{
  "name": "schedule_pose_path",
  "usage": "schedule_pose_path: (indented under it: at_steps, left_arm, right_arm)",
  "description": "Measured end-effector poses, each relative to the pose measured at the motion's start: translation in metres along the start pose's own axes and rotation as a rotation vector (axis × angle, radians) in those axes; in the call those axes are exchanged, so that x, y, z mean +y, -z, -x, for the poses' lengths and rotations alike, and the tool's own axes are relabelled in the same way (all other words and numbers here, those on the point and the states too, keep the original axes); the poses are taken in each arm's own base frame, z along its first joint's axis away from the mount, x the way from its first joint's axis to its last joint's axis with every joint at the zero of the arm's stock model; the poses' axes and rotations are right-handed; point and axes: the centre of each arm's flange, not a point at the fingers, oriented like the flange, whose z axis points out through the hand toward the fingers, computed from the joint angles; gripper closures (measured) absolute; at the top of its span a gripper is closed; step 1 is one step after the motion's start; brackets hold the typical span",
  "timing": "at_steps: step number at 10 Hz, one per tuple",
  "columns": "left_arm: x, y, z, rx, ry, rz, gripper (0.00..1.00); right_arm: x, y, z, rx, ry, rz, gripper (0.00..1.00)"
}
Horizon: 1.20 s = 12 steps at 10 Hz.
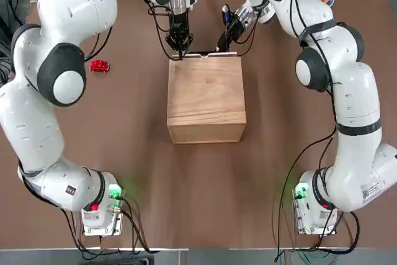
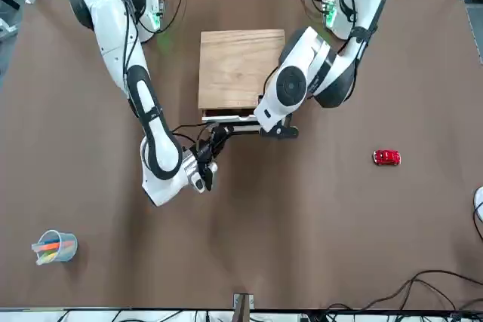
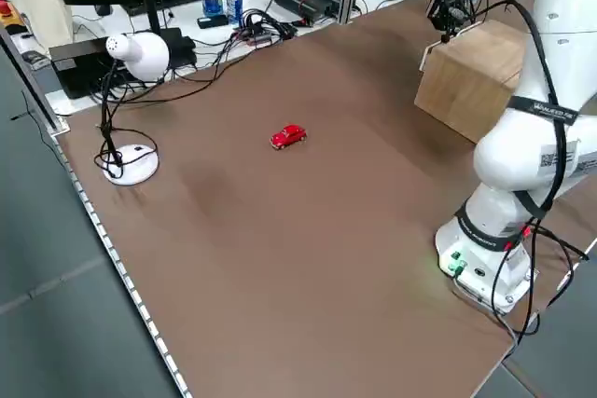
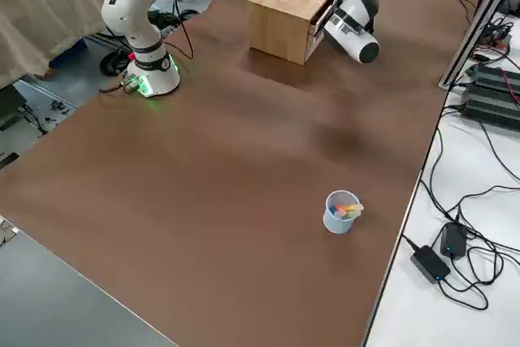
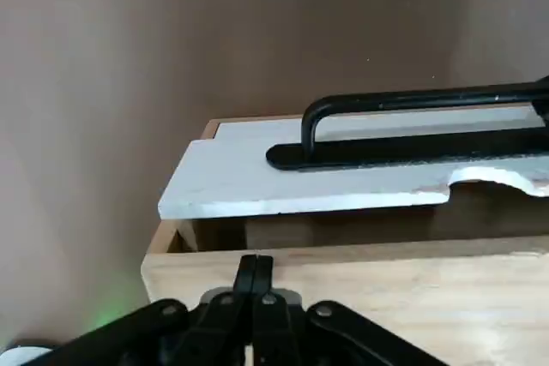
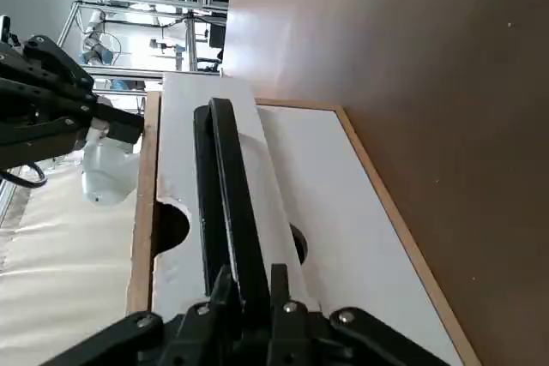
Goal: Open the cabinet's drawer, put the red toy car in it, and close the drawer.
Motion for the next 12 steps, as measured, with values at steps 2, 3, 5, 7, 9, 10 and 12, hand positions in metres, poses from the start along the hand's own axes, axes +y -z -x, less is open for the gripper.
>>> schedule_pose_path:
  at_steps: [2, 3, 5, 7, 9, 10, 12]
  left_arm:
    - [0.000, 0.000, 0.000, -0.001, 0.000, 0.000, 0.99]
    - [0.000, -0.001, 0.000, -0.001, -0.001, -0.001, 0.99]
    - [0.001, -0.002, 0.001, -0.003, -0.001, -0.002, 0.99]
    - [0.001, -0.002, 0.001, -0.004, -0.002, -0.003, 0.99]
    - [0.001, -0.002, 0.001, -0.004, -0.002, -0.003, 0.99]
    - [0.000, -0.002, 0.001, -0.004, -0.001, -0.003, 0.99]
    - [0.000, -0.002, 0.001, -0.005, -0.001, -0.003, 0.99]
  right_arm:
    - [-0.002, 0.002, -0.002, 0.008, 0.005, 0.008, 0.81]
    - [-0.003, 0.005, -0.004, 0.015, 0.010, 0.015, 0.81]
    - [-0.007, 0.010, -0.008, 0.029, 0.019, 0.029, 0.81]
    - [-0.009, 0.016, -0.012, 0.050, 0.025, 0.042, 0.81]
    - [-0.009, 0.018, -0.013, 0.059, 0.028, 0.049, 0.81]
    - [-0.010, 0.019, -0.014, 0.062, 0.030, 0.051, 0.81]
    - [-0.011, 0.020, -0.016, 0.070, 0.029, 0.051, 0.81]
